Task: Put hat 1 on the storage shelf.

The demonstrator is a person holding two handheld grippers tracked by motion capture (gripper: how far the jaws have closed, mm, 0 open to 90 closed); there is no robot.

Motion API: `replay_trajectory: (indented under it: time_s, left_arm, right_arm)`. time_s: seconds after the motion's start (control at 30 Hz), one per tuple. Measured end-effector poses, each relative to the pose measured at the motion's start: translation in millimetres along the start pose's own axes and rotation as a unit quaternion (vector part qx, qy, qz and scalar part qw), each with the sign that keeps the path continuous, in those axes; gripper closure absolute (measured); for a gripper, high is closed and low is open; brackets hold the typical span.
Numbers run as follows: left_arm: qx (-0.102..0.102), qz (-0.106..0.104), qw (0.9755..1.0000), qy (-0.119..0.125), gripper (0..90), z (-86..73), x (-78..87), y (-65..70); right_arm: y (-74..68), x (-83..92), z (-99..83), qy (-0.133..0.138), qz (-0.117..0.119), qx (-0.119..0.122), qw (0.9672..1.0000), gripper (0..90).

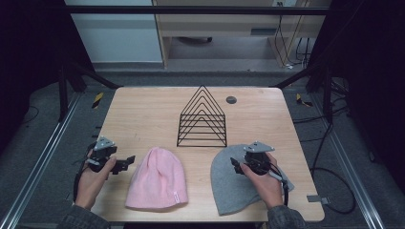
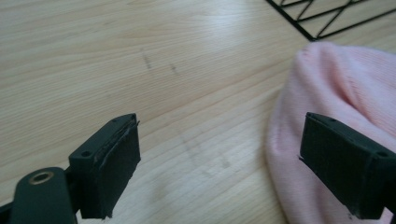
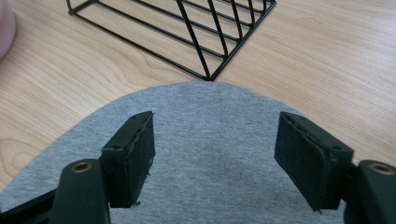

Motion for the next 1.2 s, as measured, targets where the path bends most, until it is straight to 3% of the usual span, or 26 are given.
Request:
replay_trajectory:
  time_s: [0.07, 0.13, 0.17, 0.23, 0.37, 0.47, 0.5, 0.57, 0.7, 0.73, 0.83, 1.0, 1.2]
  left_arm:
    - [0.0, -0.009, 1.0, 0.003, 11.6, 2.1, -0.4, 4.0]
    - [-0.015, -0.027, 0.9995, -0.003, 11.6, 6.9, -1.9, 12.7]
    - [-0.045, -0.026, 0.9985, -0.015, 11.9, 14.2, -2.6, 18.9]
    - [-0.058, -0.032, 0.9976, -0.02, 14.2, 24.0, -3.2, 24.9]
    - [-0.08, -0.044, 0.9952, -0.036, 17.1, 38.7, -7.8, 28.9]
    - [-0.078, -0.062, 0.9941, -0.043, 21.6, 50.8, -14.5, 32.2]
    - [-0.086, -0.062, 0.9931, -0.05, 22.8, 52.9, -16.6, 32.6]
    - [-0.096, -0.059, 0.9916, -0.063, 29.0, 55.6, -23.3, 34.8]
    - [-0.097, -0.065, 0.9903, -0.075, 37.2, 52.6, -31.3, 38.0]
    - [-0.095, -0.062, 0.9908, -0.074, 39.8, 51.9, -34.1, 38.4]
    - [-0.097, -0.056, 0.9893, -0.093, 45.4, 44.8, -44.0, 37.2]
    - [-0.091, -0.075, 0.9874, -0.106, 52.3, 30.4, -55.2, 40.3]
    - [-0.094, -0.087, 0.9849, -0.117, 60.8, 27.2, -56.7, 45.8]
  right_arm:
    - [-0.2, -0.7, -0.5, -0.001, -0.001, 0.003, 1.0, 30.0]
    - [-0.8, -2.1, -1.3, 0.0, 0.0, 0.003, 1.0, 31.3]
    - [-1.5, -2.6, -2.0, 0.0, 0.002, 0.003, 1.0, 33.3]
    - [-1.1, -2.8, -2.8, -0.002, 0.001, 0.004, 1.0, 33.9]
    - [1.3, -2.3, -4.8, -0.007, 0.0, -0.009, 0.9999, 34.4]
    - [2.0, -2.1, -5.3, -0.009, 0.001, -0.015, 0.9999, 34.1]
    - [2.8, -1.6, -5.3, -0.011, 0.001, -0.017, 0.9998, 33.7]
    - [2.2, 0.3, -4.5, -0.009, 0.016, -0.032, 0.9993, 34.6]
    - [1.9, -0.2, -5.0, -0.012, 0.019, -0.026, 0.9994, 36.2]
    - [1.0, -2.2, -6.8, -0.02, 0.02, -0.022, 0.9994, 35.7]
    - [-0.4, -3.2, -7.0, -0.022, 0.02, -0.022, 0.9993, 35.3]
    - [-2.1, -3.6, -7.5, -0.025, 0.021, -0.018, 0.9993, 32.8]
    - [-4.3, -6.8, -7.7, -0.032, 0.02, -0.014, 0.9992, 30.8]
Point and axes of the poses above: each handheld gripper's, and its own axes: x roughly backward along the jaws, z roughly out of its top, y roughly to its right, the point moved 8 cm from there along -x, roughly forward along the jaws, and after that the axes turned 8 degrees about -y, right-handed, at the moved point
